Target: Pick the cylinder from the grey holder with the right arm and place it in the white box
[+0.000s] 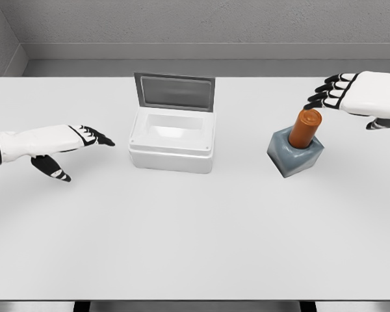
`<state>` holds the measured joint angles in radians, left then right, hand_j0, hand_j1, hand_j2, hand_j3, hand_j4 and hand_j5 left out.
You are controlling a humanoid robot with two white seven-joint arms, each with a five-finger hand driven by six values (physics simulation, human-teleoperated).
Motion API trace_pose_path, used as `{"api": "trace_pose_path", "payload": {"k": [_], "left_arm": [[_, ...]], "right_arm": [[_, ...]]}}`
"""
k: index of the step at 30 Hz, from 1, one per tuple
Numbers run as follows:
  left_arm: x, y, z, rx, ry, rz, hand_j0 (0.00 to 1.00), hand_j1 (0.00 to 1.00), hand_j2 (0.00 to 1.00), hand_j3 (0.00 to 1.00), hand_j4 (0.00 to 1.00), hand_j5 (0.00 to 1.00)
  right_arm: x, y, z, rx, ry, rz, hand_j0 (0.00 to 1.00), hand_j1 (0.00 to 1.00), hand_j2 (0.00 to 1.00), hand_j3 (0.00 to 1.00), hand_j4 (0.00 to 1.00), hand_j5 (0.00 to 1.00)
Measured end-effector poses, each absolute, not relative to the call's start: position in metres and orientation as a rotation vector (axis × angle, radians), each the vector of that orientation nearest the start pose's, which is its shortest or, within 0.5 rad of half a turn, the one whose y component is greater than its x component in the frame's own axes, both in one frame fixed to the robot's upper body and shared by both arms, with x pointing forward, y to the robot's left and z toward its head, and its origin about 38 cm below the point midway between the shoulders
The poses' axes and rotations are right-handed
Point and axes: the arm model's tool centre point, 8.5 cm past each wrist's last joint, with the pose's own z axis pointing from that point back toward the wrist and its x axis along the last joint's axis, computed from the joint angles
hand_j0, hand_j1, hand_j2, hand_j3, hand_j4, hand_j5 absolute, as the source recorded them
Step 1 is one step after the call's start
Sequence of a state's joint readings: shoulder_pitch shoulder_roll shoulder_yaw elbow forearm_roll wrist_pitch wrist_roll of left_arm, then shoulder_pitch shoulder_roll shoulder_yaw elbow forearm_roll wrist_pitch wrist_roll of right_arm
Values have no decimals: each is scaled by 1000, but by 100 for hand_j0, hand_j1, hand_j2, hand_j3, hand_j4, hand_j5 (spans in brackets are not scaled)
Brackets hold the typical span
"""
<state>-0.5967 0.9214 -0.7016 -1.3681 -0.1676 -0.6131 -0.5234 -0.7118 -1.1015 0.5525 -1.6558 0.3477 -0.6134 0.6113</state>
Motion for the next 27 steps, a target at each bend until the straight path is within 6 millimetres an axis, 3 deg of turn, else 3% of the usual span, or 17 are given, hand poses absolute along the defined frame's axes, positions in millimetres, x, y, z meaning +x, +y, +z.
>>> {"api": "trace_pose_path", "payload": {"k": [6,10,12,15,18,22,27], "left_arm": [[417,346,183,201,-1345,-1939,100,100,100,100,100,100],[428,342,207,246,-1389,-1948,100,100,100,100,100,100],[439,356,216,209,-1439,-1818,100,100,100,100,100,100],[440,385,181,28,-1439,-1512,100,100,100,100,100,100],[442,396,169,-81,-1491,-1278,100,100,100,100,100,100],[448,394,170,-135,-1526,-1189,100,100,100,100,100,100],[448,386,162,-196,-1549,-1117,100,100,100,100,100,100]], "right_arm": [[401,-351,317,877,1691,-3043,100,100,100,100,100,100],[403,-358,325,922,1704,-3036,100,100,100,100,100,100],[406,-358,340,972,1715,-2996,100,100,100,100,100,100],[407,-355,332,940,1702,-3016,100,100,100,100,100,100],[409,-347,323,888,1709,-3022,100,100,100,100,100,100],[415,-323,315,807,1735,-2989,100,100,100,100,100,100],[416,-313,299,734,1724,-3010,100,100,100,100,100,100]]}}
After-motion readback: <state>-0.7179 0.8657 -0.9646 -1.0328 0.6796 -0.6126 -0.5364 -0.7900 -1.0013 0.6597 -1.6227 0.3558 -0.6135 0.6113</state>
